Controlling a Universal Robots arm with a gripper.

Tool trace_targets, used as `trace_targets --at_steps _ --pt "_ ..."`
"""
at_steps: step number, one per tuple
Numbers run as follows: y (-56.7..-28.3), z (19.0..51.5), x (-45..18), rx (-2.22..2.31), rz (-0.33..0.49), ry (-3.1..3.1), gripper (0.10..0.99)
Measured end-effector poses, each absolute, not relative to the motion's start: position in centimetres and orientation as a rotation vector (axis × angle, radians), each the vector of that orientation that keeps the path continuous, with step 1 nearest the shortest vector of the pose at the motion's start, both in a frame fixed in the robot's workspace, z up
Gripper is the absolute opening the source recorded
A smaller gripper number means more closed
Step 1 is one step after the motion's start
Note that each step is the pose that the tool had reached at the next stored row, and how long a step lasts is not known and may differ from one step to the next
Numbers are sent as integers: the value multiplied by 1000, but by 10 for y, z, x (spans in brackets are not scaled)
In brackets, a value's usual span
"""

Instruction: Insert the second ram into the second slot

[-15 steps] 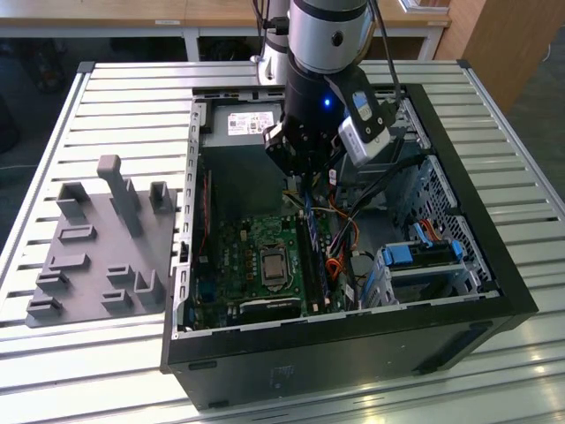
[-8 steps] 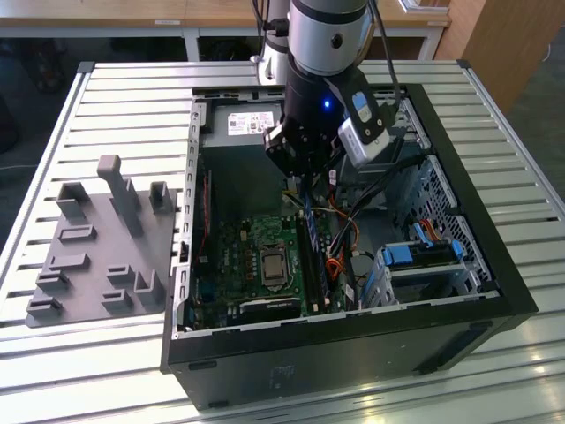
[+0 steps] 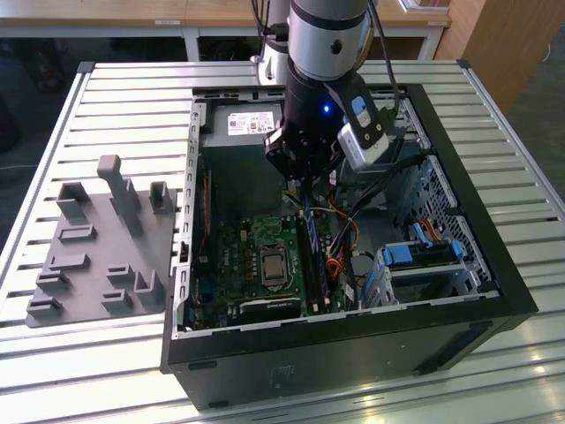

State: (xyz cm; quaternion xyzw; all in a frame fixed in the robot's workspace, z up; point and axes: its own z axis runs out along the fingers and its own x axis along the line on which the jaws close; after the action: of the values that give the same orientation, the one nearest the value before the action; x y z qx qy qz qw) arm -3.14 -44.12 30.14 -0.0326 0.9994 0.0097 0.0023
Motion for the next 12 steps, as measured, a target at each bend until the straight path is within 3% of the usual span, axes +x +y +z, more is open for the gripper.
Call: trace_targets --at_steps 12 --pt "-441 296 -31 -102 28 3135 137"
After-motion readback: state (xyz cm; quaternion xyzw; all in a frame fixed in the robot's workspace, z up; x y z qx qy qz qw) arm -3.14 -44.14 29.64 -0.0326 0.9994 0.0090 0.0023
